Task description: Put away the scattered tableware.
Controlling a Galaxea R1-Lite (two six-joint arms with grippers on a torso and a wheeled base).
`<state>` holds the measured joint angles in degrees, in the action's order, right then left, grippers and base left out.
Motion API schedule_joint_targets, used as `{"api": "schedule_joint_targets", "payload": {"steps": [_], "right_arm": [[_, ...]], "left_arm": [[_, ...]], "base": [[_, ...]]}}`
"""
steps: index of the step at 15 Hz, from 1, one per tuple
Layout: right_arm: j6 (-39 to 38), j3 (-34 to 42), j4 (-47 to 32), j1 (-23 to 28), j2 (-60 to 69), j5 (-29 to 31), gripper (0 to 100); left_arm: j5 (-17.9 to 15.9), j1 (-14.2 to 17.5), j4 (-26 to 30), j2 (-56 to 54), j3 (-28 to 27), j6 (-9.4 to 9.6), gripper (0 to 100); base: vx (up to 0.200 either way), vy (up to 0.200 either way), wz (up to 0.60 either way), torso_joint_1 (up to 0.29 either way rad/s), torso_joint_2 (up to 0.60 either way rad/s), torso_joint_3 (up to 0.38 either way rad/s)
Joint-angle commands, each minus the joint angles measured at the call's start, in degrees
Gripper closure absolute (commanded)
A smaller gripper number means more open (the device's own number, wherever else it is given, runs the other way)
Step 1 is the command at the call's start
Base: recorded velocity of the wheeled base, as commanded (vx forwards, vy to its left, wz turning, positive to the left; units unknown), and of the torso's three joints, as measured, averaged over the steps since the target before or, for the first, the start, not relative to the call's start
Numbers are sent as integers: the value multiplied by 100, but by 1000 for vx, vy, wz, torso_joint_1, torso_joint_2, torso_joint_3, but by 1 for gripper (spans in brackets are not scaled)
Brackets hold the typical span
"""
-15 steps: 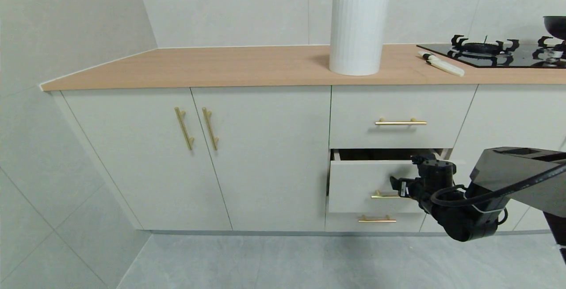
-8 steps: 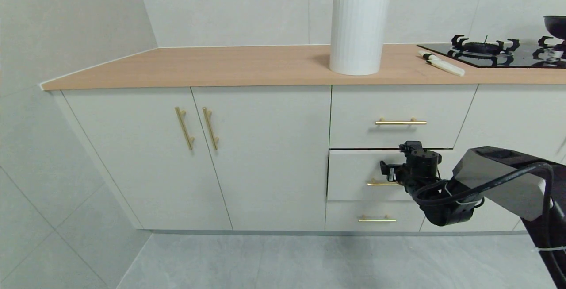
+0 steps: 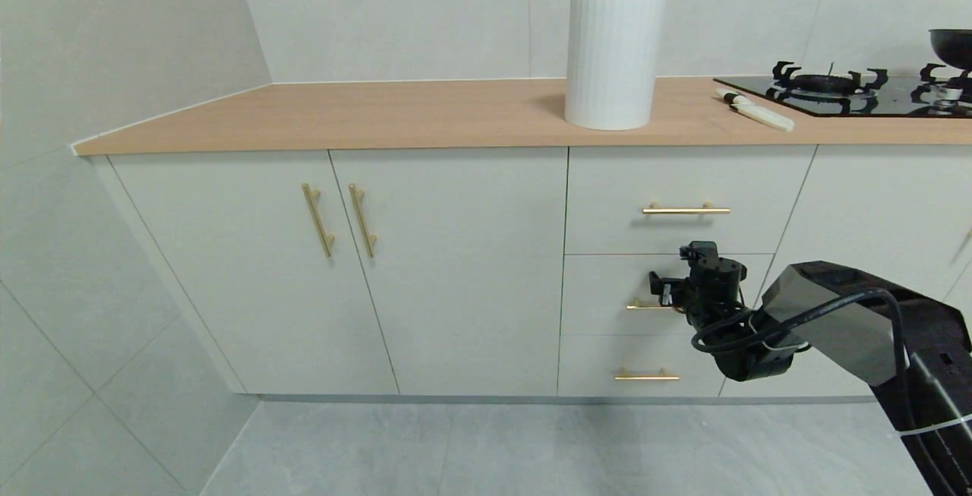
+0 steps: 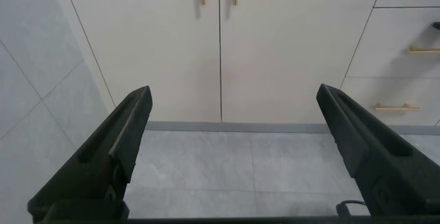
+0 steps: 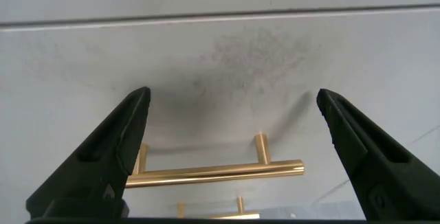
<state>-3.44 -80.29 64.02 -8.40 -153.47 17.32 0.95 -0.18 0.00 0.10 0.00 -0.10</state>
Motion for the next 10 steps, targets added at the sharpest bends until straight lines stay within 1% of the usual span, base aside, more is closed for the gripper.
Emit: {"api": "schedule_joint_targets", "payload": {"steps": [1,4,6,9,10], "right_arm": [[-8,-128,40,49,-122,69,0],[-8,-66,75,49,-60,157,0],[-8,206,163,31,98,272,0],[-8,1349,471,-48,774,263,0],[-8,2079,681,-127,1214,245,0]], "left_arm": [[2,1,0,8,0,1,0],[2,1,0,8,0,1,0],[2,1,0,8,0,1,0],[2,1,0,8,0,1,0],[2,1,0,8,0,1,0]], "base": [[0,0,0,0,0,0],[0,0,0,0,0,0],[0,0,0,0,0,0],[0,0,0,0,0,0],[0,0,0,0,0,0]]}}
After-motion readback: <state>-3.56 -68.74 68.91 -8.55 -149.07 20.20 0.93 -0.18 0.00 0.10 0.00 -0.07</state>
